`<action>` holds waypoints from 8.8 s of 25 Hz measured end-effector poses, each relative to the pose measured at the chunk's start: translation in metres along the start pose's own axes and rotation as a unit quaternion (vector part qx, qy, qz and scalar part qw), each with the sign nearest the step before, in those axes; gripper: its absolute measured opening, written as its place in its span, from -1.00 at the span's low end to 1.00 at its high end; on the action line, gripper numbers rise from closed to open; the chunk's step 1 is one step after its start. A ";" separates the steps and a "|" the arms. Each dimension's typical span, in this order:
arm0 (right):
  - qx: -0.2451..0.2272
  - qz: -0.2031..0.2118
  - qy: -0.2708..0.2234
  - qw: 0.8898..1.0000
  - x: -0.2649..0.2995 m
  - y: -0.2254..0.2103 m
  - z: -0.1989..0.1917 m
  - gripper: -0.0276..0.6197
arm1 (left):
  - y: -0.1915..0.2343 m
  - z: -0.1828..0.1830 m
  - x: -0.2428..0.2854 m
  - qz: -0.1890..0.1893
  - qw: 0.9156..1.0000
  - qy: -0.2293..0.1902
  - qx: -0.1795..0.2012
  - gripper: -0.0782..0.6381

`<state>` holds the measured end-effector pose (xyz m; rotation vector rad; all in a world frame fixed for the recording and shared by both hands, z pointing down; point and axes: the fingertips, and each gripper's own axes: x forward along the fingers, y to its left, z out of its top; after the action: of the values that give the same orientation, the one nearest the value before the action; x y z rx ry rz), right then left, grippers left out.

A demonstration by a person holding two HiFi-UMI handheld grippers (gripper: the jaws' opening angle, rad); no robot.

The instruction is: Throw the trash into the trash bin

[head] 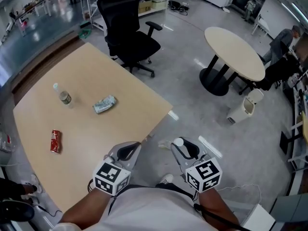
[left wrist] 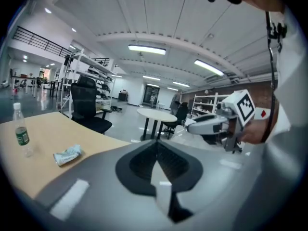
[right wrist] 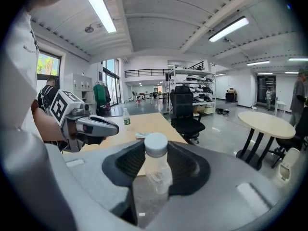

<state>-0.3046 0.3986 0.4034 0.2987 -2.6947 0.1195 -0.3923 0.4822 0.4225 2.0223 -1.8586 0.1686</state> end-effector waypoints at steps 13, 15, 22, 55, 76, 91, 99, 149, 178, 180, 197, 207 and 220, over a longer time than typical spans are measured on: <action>0.041 -0.081 -0.028 0.995 -0.077 -0.123 -0.033 -0.47 | -0.092 0.031 0.123 -0.079 0.995 0.015 0.061 -0.76; 0.051 -0.102 -0.032 0.993 -0.095 -0.141 -0.041 -0.47 | -0.111 0.034 0.144 -0.098 0.992 0.019 0.071 -0.76; 0.091 -0.174 -0.033 0.980 -0.159 -0.191 -0.077 -0.47 | -0.189 0.047 0.204 -0.175 0.979 0.021 0.102 -0.76; 0.183 -0.383 -0.006 0.906 -0.237 -0.382 -0.111 -0.47 | -0.273 0.103 0.424 -0.381 0.905 0.055 0.180 -0.76; 0.196 -0.443 -0.010 0.875 -0.242 -0.489 -0.096 -0.47 | -0.288 0.140 0.534 -0.416 0.891 0.065 0.170 -0.76; 0.188 -0.412 -0.030 0.891 -0.294 -0.607 -0.126 -0.47 | -0.360 0.159 0.632 -0.365 0.912 0.062 0.176 -0.76; 0.181 -0.397 -0.036 0.899 -0.335 -0.665 -0.151 -0.47 | -0.417 0.160 0.678 -0.351 0.919 0.069 0.168 -0.76; 0.219 -0.355 0.051 0.907 -0.235 -0.941 -0.224 -0.47 | -0.408 0.140 0.925 -0.345 0.907 0.167 0.174 -0.76; 0.315 -0.215 0.175 0.908 -0.116 -1.013 -0.494 -0.47 | -0.401 -0.027 1.004 -0.185 0.925 0.313 0.109 -0.76; 0.318 -0.207 0.187 0.906 -0.109 -1.016 -0.507 -0.47 | -0.402 -0.035 1.008 -0.179 0.927 0.312 0.105 -0.76; 0.322 -0.161 0.268 0.894 -0.067 -1.022 -0.556 -0.47 | -0.390 -0.086 1.021 -0.154 0.918 0.357 0.076 -0.76; 0.308 -0.168 0.263 0.898 -0.062 -1.028 -0.551 -0.29 | -0.387 -0.092 1.021 -0.156 0.917 0.358 0.075 -0.76; 0.323 -0.190 0.230 0.898 -0.100 -1.013 -0.500 -0.28 | -0.392 -0.055 1.020 -0.182 0.921 0.333 0.089 -0.76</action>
<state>0.2158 -0.5032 0.8530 0.8646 -2.0071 0.8564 0.1177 -0.4305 0.7448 2.0289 -1.0634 0.8270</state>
